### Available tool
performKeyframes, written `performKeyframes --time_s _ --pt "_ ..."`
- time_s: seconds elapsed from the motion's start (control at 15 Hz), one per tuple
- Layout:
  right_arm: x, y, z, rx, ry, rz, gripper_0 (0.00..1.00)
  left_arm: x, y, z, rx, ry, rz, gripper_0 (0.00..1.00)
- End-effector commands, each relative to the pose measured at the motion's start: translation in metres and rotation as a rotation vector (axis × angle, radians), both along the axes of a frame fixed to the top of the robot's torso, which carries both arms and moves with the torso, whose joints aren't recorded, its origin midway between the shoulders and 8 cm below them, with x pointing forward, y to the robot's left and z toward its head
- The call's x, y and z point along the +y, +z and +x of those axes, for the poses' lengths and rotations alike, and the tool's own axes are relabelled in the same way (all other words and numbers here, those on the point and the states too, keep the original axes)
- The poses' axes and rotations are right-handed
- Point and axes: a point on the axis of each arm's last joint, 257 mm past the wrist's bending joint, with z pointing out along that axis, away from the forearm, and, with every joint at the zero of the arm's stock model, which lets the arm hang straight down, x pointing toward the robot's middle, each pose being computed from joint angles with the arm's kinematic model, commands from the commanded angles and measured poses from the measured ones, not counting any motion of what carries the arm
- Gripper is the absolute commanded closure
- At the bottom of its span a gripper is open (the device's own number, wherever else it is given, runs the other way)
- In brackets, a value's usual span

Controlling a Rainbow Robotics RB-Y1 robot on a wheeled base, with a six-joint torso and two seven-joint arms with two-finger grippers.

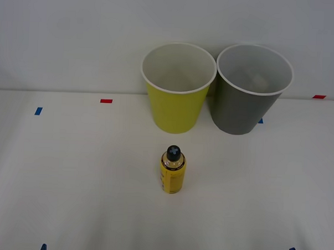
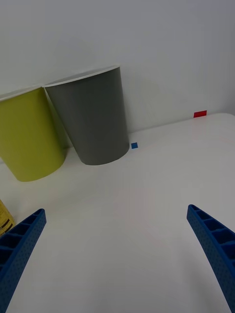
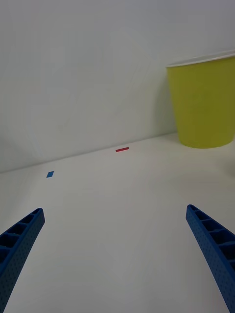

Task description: Put cans in the gray bin and PET bottles in the light green bin.

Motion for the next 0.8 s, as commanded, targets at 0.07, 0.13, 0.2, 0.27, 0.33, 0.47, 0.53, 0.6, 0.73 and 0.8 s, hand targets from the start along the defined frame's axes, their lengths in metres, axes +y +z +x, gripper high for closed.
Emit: performKeyframes --time_s 0.07,0.13,0.2,0.27,0.33,0.47,0.53,0.6,0.73,0.8 --pt "0.0 0.0 0.0 0.0 0.0 0.0 0.0 -0.001 -0.013 -0.001 0.014 -0.005 -0.002 0.0" --pt "0.0 0.0 0.0 0.0 0.0 0.0 0.0 -0.002 -0.009 -0.002 0.001 -0.012 -0.002 0.0" --pt "0.0 0.0 0.0 0.0 0.0 0.0 0.0 -0.004 -0.008 -0.002 -0.003 -0.028 0.006 0.0" --pt "0.0 0.0 0.0 0.0 0.0 0.0 0.0 -0.006 -0.007 0.001 -0.006 -0.046 0.008 0.0" --pt "0.0 0.0 0.0 0.0 0.0 0.0 0.0 -0.011 -0.007 0.004 -0.009 -0.074 0.005 0.0" --pt "0.0 0.0 0.0 0.0 0.0 0.0 0.0 -0.018 -0.008 0.011 -0.01 -0.14 0.006 0.0" --pt "0.0 0.0 0.0 0.0 0.0 0.0 0.0 -0.018 -0.012 0.016 -0.007 -0.177 0.021 0.0" --pt "0.0 0.0 0.0 0.0 0.0 0.0 0.0 -0.018 -0.015 0.023 -0.006 -0.21 0.035 0.0" --pt "0.0 0.0 0.0 0.0 0.0 0.0 0.0 -0.02 -0.018 0.041 -0.014 -0.284 0.052 0.0" --pt "0.0 0.0 0.0 0.0 0.0 0.0 0.0 -0.025 -0.019 0.051 -0.019 -0.316 0.038 0.0"
